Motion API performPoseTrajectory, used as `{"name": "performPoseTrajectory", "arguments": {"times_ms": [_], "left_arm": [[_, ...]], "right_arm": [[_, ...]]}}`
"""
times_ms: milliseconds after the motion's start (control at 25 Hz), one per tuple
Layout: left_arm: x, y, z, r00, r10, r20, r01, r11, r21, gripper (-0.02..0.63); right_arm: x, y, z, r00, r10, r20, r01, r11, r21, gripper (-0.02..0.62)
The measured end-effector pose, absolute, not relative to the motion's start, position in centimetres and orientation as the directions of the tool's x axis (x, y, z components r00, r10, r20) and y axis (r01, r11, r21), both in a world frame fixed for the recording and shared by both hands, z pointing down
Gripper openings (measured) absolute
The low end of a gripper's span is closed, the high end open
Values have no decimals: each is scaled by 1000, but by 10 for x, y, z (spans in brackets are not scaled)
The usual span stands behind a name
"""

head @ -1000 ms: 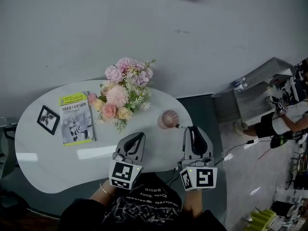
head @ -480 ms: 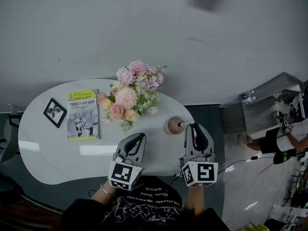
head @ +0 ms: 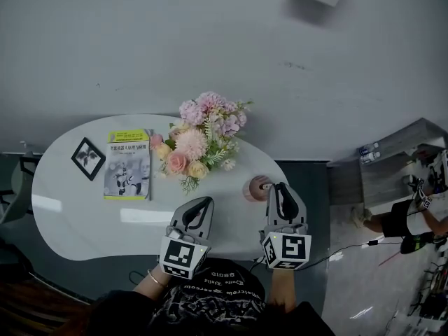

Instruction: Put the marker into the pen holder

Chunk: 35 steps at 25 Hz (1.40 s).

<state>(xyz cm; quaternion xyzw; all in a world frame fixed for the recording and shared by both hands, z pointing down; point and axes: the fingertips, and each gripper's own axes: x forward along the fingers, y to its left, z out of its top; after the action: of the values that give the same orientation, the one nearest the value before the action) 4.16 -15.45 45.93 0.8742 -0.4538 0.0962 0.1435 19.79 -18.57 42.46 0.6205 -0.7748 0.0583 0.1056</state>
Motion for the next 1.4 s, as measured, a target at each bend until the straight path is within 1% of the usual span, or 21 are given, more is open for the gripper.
{"name": "performPoseTrajectory", "arguments": {"times_ms": [280, 840, 1400], "left_arm": [[41, -151, 469, 547, -767, 336, -834, -533, 142, 23], [52, -152, 480, 538, -756, 372, -837, -533, 126, 23], [56, -149, 484, 536, -750, 387, -835, -539, 114, 23]], "right_arm": [[195, -187, 443, -241, -936, 257, -966, 256, 29, 92], [198, -195, 468, -264, -917, 299, -960, 281, 14, 92], [196, -198, 485, -267, -903, 335, -957, 290, 19, 92]]}}
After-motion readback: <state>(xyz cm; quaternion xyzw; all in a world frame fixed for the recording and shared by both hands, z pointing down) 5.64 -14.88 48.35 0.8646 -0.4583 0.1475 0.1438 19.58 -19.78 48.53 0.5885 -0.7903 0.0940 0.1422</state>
